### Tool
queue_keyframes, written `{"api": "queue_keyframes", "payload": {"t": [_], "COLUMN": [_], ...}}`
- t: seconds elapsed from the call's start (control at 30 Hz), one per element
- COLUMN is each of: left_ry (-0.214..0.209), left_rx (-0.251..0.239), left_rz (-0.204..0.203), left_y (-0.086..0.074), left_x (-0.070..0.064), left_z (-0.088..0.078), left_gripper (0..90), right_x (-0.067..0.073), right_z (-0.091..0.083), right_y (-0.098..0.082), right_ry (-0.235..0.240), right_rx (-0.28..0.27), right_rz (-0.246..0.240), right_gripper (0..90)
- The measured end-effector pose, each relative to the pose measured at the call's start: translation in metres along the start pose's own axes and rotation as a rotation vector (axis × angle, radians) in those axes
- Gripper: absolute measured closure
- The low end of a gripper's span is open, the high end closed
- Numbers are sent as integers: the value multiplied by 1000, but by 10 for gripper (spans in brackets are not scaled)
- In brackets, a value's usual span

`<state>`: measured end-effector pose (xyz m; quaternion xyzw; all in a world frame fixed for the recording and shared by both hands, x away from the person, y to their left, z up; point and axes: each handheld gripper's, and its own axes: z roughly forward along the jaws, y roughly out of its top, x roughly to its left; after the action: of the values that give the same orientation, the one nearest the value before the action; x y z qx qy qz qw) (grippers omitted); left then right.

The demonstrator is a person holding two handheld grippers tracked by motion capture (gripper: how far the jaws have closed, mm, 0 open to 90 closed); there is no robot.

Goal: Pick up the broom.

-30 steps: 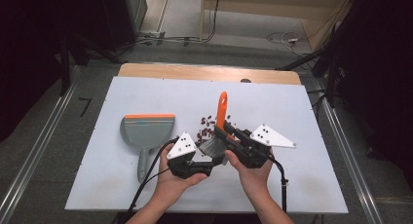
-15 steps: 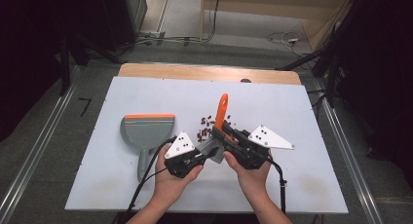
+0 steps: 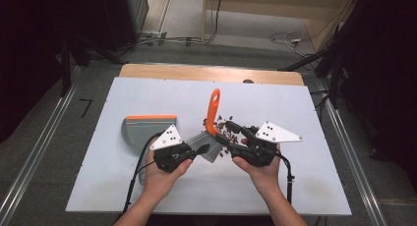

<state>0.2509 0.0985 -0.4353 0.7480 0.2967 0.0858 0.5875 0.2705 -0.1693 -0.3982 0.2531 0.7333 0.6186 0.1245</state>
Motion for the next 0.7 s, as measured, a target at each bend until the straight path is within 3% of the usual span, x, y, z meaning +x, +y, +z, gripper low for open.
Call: {"api": "queue_keyframes", "payload": {"t": [0.1,0.33,0.37,0.4,0.47,0.7], "left_ry": [-37,-130,-149,-188,-226,-278], "left_rx": [-1,17,18,23,33,38], "left_rz": [14,31,38,59,79,109], "left_y": [3,7,6,6,6,6], "left_x": [5,13,13,12,10,9], "left_z": [-7,-16,-16,-16,-15,-17], "left_gripper": [857,856,857,856,856,856], "right_x": [-8,-12,-12,-12,-11,-14], "right_z": [-2,2,3,4,5,6], "right_y": [0,-4,-5,-5,-6,-9], "right_ry": [46,130,179,197,239,348], "right_rx": [17,78,84,85,92,109], "right_rz": [7,18,17,13,2,17], "right_gripper": [462,490,502,505,506,507]}}
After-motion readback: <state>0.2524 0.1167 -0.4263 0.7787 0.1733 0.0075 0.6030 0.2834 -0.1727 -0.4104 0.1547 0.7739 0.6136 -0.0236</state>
